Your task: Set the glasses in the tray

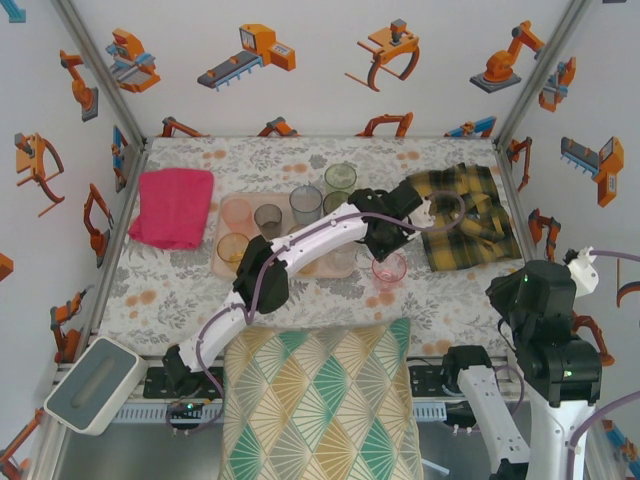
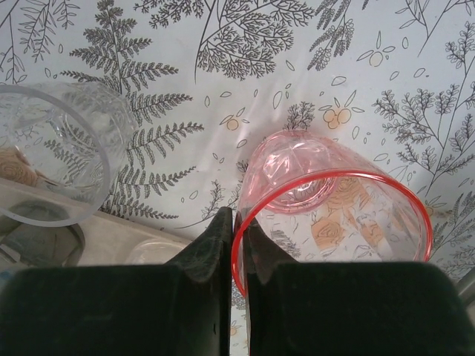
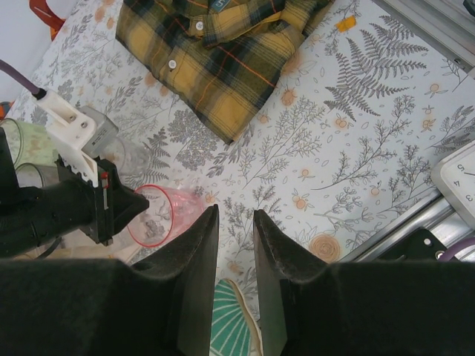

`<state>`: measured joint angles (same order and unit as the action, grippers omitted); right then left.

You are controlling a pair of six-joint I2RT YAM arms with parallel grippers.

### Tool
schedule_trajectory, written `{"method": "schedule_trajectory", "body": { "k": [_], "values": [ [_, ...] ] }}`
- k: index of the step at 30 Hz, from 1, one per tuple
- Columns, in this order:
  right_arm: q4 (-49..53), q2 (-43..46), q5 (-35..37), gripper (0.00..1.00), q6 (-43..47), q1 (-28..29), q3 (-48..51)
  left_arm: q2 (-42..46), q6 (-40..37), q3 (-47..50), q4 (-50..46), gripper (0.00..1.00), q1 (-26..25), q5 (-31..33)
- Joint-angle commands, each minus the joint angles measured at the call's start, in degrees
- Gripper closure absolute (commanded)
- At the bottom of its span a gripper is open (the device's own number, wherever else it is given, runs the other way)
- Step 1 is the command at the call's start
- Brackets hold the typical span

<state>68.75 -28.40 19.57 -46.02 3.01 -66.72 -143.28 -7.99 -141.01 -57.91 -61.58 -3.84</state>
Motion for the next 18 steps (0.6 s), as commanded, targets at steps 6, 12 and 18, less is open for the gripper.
{"method": "schedule_trajectory", "body": {
  "k": [6, 12, 18],
  "values": [
    [-0.50, 0.55, 0.57, 0.72, -0.38, -0.37, -0.67, 5.30, 2.62, -5.55, -3.11, 0.90, -0.36, -0.86],
    [-0.54, 0.38, 0.61, 0.72, -0.31, -0.37, -1.31, 8.87, 1.29, -11.90, -5.25, 0.87, -0.38, -1.10],
    [-0.55, 0.50, 0.69, 0.72, -0.52, -0.37, -0.95, 12.97, -1.71, -15.79, -5.59, 0.85, -0.11, 1.27]
  ]
}}
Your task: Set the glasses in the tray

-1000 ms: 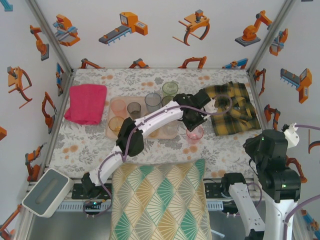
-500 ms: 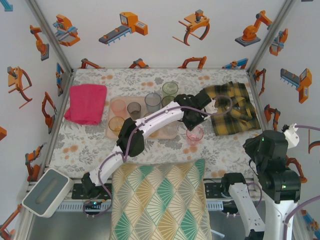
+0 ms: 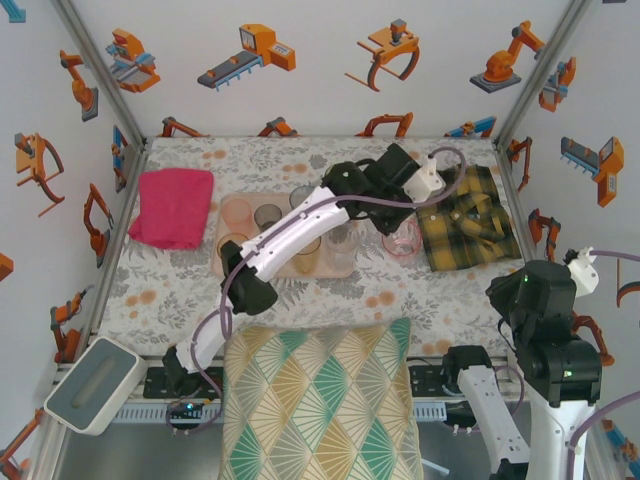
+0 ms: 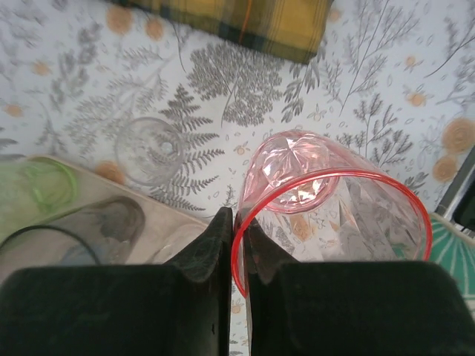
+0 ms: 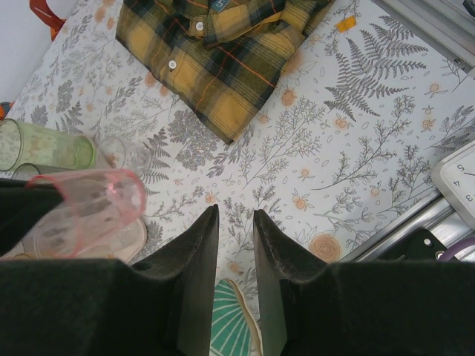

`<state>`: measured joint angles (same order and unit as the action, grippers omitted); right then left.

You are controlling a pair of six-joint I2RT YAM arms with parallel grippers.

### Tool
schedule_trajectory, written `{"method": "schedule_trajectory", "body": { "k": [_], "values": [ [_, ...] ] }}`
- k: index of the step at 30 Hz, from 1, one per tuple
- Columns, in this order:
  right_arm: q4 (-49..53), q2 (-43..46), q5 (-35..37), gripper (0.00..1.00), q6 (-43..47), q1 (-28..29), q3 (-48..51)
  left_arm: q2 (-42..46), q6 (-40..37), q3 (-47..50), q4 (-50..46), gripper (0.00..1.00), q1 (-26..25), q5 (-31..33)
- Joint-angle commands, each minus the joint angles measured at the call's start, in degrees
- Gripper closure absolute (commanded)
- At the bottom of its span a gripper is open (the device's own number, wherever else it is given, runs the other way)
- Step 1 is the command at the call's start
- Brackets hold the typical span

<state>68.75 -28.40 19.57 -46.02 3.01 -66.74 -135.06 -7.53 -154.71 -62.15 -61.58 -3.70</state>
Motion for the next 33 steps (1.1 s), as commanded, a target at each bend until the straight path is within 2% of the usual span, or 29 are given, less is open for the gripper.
{"method": "schedule_trajectory", "body": {
  "k": [1, 9, 15, 20, 24, 33],
  "values": [
    [-0.55, 0.43, 0.73, 0.72, -0.53, -0.37, -0.84, 5.70, -2.72, -1.89, -1.24, 0.85, 0.21, 1.79],
    [-1.05, 0.02, 0.64, 0.72, -0.57, -0.37, -0.66, 14.44, -4.30, 3.46, -0.13, 0.85, 4.70, 5.19],
    [-1.30, -0.34, 0.05, 0.72, -0.69, -0.37, -0.74, 22.85, -4.07, 9.00, -0.01, 0.85, 11.35, 6.34],
    [-1.34, -0.71, -0.36, 0.73, -0.96, -0.37, -0.93, 28.53, -3.77, 12.84, -0.36, 0.85, 19.89, 6.46],
    [-1.94, -1.38, -0.84, 0.73, -1.43, -0.37, -1.52, 31.81, -1.23, 16.37, 0.03, 0.84, 28.68, 5.41],
    [-2.31, -3.19, -1.19, 0.73, -0.80, -0.36, -2.09, 34.83, 3.35, 26.71, 3.55, 0.83, 45.05, 2.61]
  ]
}}
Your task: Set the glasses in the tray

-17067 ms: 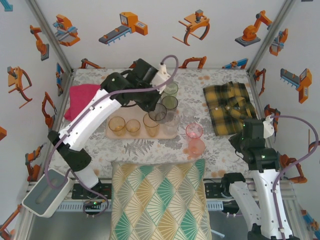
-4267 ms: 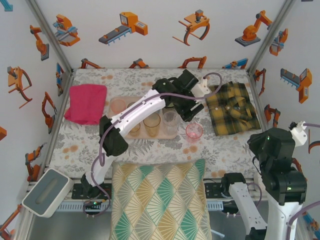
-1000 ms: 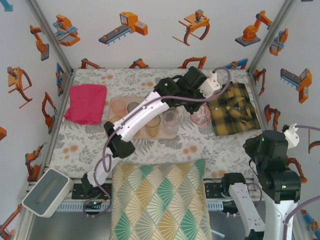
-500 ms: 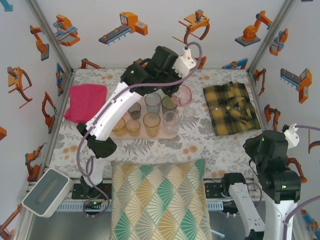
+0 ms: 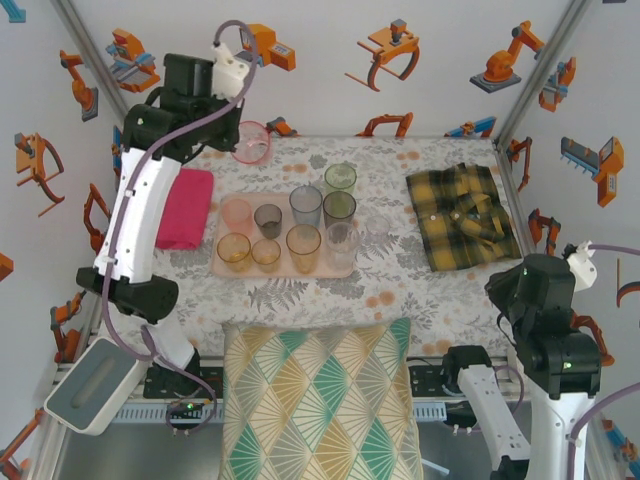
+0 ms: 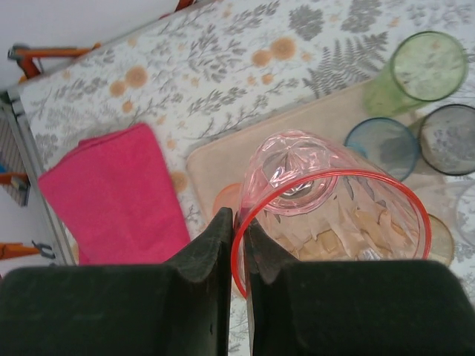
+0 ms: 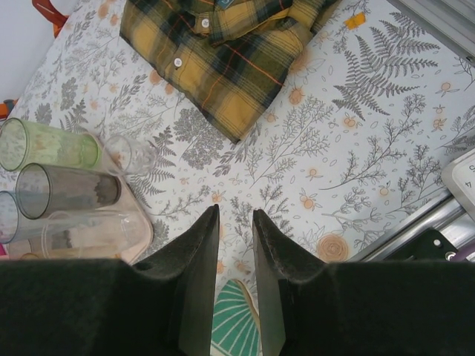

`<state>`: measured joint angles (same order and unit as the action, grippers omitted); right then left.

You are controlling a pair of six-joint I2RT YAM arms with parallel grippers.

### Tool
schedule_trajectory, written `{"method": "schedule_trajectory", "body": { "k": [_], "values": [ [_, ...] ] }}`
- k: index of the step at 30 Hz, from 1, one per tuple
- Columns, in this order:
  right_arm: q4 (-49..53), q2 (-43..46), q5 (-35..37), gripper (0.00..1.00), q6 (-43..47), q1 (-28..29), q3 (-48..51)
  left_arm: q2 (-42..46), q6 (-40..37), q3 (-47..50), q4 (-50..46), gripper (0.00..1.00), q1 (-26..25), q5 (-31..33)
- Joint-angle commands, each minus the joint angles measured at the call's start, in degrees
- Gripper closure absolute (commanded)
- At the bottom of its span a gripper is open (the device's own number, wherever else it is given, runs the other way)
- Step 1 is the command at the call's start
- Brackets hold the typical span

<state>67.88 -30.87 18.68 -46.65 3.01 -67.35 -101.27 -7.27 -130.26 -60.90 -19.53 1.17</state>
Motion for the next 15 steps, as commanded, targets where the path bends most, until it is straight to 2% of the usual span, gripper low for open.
{"method": "schedule_trajectory", "body": {
  "k": [1, 9, 15],
  "values": [
    [-1.42, -0.84, -0.26, 0.73, -0.16, -0.37, -1.38, 1.08, 3.45, 3.21, 2.75, 0.83, 3.93, -2.44],
    [-1.68, -1.30, -0.20, 0.73, -0.41, -0.37, 0.60, -2.65, 6.15, 9.83, 6.86, 0.83, 11.33, -4.05],
    [-1.90, -2.27, -0.20, 0.73, -0.36, -0.35, 1.34, -7.68, 7.27, 10.18, 8.03, 0.83, 14.14, -4.99]
  ]
}}
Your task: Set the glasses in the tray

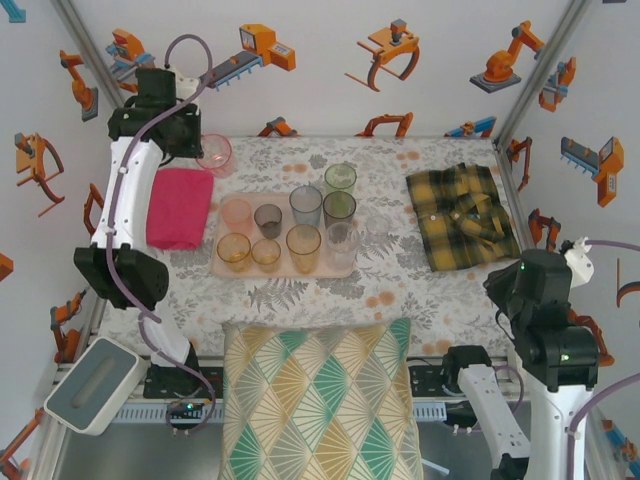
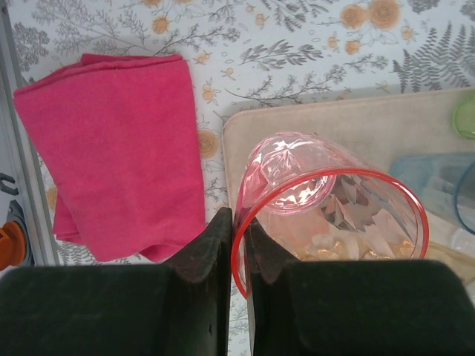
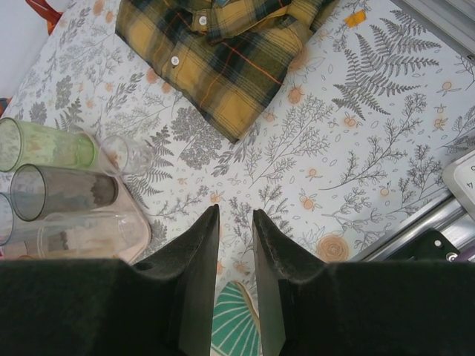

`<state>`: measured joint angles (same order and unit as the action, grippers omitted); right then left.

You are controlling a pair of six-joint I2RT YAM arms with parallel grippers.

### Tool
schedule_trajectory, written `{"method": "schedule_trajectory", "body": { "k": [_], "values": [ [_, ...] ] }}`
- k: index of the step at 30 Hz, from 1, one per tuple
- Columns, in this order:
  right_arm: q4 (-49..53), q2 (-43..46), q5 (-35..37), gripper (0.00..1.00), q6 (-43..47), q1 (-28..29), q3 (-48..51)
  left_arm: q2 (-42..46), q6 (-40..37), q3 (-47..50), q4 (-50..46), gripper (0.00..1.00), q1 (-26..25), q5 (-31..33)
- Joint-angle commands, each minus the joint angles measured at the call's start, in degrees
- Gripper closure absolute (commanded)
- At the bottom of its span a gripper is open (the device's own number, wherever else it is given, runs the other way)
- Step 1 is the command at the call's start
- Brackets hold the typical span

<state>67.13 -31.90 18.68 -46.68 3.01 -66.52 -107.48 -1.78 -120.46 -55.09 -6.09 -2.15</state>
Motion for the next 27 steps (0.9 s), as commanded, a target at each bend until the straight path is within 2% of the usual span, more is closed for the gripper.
{"method": "schedule_trajectory", "body": {
  "k": [1, 27],
  "values": [
    [-1.21, -1.45, -0.19, 0.73, -0.27, -0.35, 0.52, -2.23, 1.78, 0.50, 2.52, 0.83, 0.79, -1.63],
    [-0.83, -3.34, -0.39, 0.73, -1.05, -0.37, 1.81, -18.26, 2.96, 0.50, 5.63, 0.85, 1.52, -3.49]
  ]
}}
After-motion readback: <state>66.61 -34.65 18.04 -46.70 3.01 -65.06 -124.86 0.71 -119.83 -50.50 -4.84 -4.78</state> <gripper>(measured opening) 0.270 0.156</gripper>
